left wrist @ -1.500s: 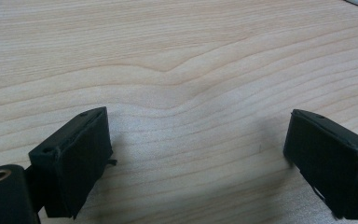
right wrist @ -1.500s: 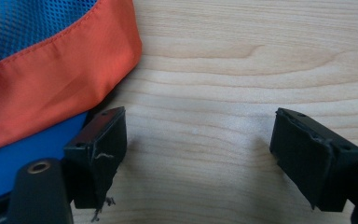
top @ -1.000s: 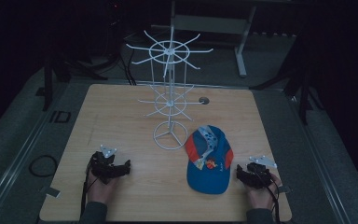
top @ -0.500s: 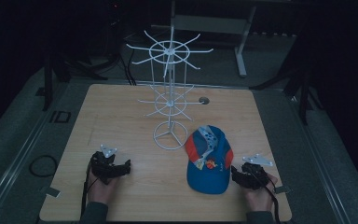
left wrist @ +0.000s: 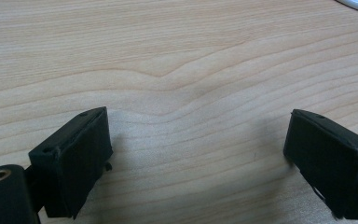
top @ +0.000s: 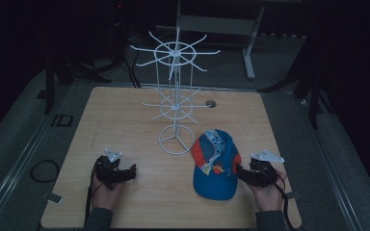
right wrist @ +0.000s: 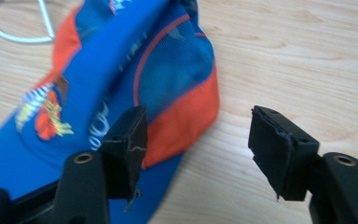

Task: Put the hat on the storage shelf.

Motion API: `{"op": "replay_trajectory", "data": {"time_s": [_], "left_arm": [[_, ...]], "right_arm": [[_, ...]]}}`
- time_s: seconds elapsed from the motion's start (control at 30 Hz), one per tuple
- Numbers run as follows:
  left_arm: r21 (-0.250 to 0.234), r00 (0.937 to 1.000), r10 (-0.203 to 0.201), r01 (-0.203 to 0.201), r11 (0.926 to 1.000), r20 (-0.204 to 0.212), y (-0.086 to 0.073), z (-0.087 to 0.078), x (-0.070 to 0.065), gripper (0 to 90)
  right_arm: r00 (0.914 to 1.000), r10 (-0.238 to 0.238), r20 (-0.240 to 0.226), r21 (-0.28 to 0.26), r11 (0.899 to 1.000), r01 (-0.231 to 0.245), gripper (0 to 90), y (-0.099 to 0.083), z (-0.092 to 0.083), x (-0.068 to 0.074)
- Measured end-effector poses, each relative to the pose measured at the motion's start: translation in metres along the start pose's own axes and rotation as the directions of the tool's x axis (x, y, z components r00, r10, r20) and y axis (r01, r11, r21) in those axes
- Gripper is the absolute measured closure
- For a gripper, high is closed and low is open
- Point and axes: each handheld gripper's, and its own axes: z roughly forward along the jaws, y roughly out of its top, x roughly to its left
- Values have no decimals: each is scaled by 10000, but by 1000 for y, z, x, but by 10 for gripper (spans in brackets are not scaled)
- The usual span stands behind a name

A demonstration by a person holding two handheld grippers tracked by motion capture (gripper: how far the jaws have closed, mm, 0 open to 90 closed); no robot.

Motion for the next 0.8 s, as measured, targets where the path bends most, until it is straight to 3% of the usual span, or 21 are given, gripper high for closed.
{"op": "replay_trajectory", "data": {"time_s": [0.2, 0.43, 0.8], "left_arm": [[-11, 10000, 48, -48, 10000, 44, 0, 0, 0, 78], [-12, 10000, 64, -63, 10000, 50, 0, 0, 0, 78], [4, 9999, 118, -118, 9999, 113, 0, 0, -1, 78]], "right_arm": [[9965, 220, -807, 94, 9997, -213, 290, 14, 1, 1], [9966, 60, -827, 13, 10000, -60, 265, 26, 1, 4], [9954, -19, -958, 105, 9999, 29, 245, 47, 16, 7]]}}
